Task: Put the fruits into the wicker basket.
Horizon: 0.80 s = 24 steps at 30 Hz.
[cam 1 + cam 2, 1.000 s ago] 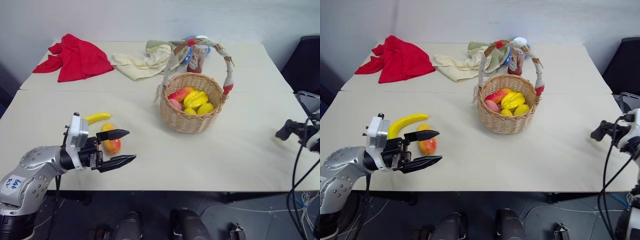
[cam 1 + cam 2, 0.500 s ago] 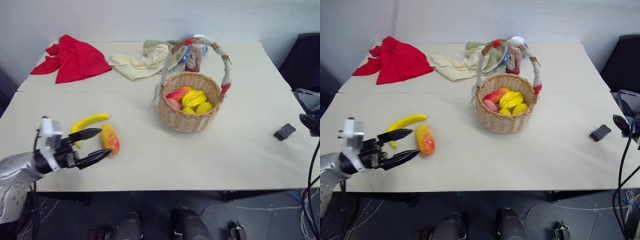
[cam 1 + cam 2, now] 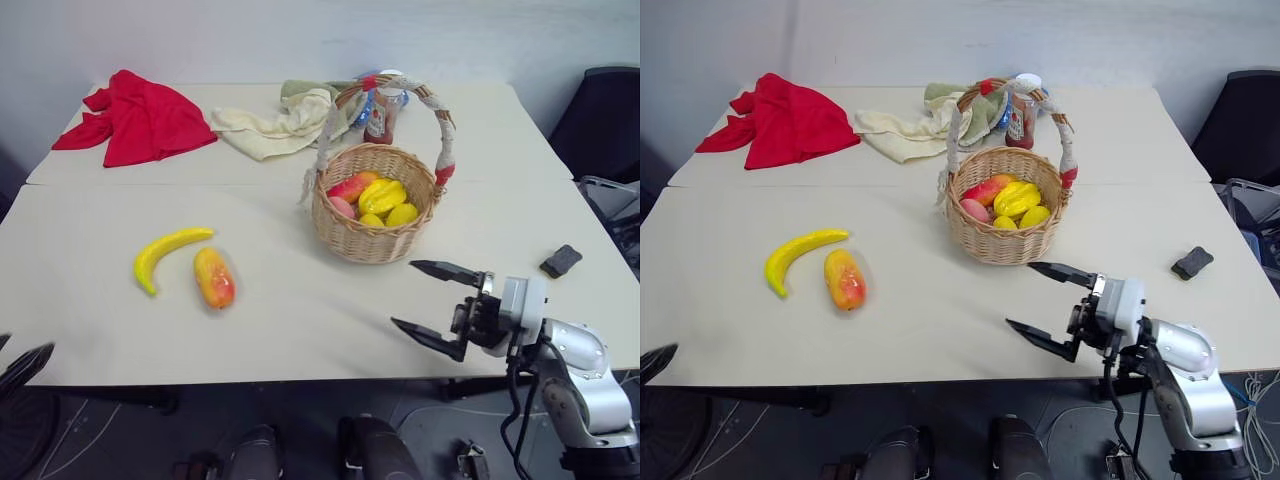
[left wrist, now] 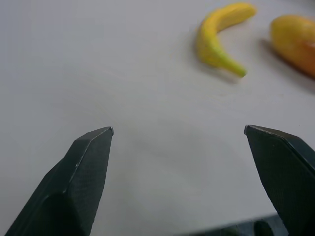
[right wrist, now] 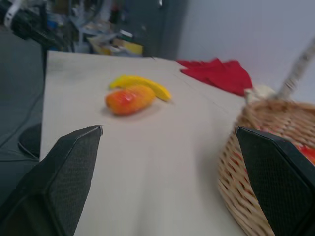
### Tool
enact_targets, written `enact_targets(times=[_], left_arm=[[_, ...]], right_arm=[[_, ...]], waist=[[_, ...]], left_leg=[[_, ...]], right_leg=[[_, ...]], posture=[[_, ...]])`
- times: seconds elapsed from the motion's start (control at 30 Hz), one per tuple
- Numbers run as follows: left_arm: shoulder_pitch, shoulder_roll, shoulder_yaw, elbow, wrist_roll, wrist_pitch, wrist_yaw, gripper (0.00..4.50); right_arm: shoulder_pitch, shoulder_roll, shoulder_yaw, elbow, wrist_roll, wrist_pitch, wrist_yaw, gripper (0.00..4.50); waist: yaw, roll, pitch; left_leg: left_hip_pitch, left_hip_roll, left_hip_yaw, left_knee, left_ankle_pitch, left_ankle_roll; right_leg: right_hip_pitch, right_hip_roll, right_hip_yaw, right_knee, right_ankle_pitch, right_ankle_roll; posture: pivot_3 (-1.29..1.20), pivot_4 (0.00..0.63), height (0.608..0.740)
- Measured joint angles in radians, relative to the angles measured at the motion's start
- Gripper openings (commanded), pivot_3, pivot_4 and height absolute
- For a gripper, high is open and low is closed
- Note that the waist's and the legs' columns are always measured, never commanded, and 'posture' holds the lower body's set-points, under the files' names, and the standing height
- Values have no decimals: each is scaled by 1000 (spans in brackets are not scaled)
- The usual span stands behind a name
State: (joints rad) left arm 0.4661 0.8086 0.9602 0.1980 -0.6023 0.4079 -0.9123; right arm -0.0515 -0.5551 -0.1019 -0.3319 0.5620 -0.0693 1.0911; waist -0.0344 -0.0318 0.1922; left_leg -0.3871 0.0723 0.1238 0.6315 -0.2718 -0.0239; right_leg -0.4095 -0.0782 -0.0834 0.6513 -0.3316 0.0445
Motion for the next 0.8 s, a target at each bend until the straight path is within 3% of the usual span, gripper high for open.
enact_targets(times=[0.13, 0.23, 0.3, 0.4, 0.47, 0.57, 0.77, 0.8], left_arm=[[8, 34, 57, 54, -13, 127, 59, 4500], [-1, 95, 50, -7, -64, 285, 53, 4500], [-87, 133, 15, -72, -98, 365, 69, 4500], [-252, 204, -78, -117, -121, 441, 104, 4500], [-377, 254, -211, -109, -100, 483, 128, 4500], [-614, 248, -406, -60, -57, 506, 179, 4500], [-823, 202, -623, 110, 53, 478, 198, 4500], [-846, 197, -643, 133, 63, 477, 191, 4310]], right_arm=[[-62, 15, 54, -19, 34, 33, 9, 4444], [-111, 14, 63, -19, 62, 76, 18, 4444], [-149, 14, 68, -5, 64, 91, 26, 4444], [-173, 22, 83, 22, 54, 92, 28, 4444], [-164, 30, 94, 31, 42, 90, 27, 4444], [-171, 41, 113, 38, 15, 86, 23, 4444], [-170, 44, 111, 39, -17, 75, -31, 4444], [-163, 44, 106, 32, -23, 76, -45, 4483]], waist=[[10, -5, -3], [15, -6, -4], [21, -6, -3], [21, -6, -4], [14, -3, -2], [4, -1, -1], [-17, -2, -1], [-15, -2, -1]], left_leg=[[0, 1, -3, -1, 0, -1], [-1, 0, -4, -2, -1, -1], [-1, 0, -4, -2, 0, -2], [0, 0, -4, -3, 0, -3], [-1, 0, -3, -4, 1, -2], [-1, 0, -1, -4, 3, 2], [-1, 1, 2, -1, 6, -3], [-1, 0, 2, 0, 6, -3]], right_leg=[[-1, -1, -2, 0, -1, -4], [-1, -3, -3, 0, -2, -5], [-1, -4, -3, 0, -1, -5], [-1, -3, -3, 0, -1, -5], [-1, -3, -2, 1, -1, -5], [-3, -1, -2, 4, -1, -5], [-5, 3, 0, 7, -1, -4], [-5, 3, 0, 7, -1, -4]], posture=[[0, 150, 740], [0, 150, 740], [0, 150, 740], [0, 150, 740], [0, 150, 740], [0, 150, 740], [0, 150, 740], [0, 150, 740]])
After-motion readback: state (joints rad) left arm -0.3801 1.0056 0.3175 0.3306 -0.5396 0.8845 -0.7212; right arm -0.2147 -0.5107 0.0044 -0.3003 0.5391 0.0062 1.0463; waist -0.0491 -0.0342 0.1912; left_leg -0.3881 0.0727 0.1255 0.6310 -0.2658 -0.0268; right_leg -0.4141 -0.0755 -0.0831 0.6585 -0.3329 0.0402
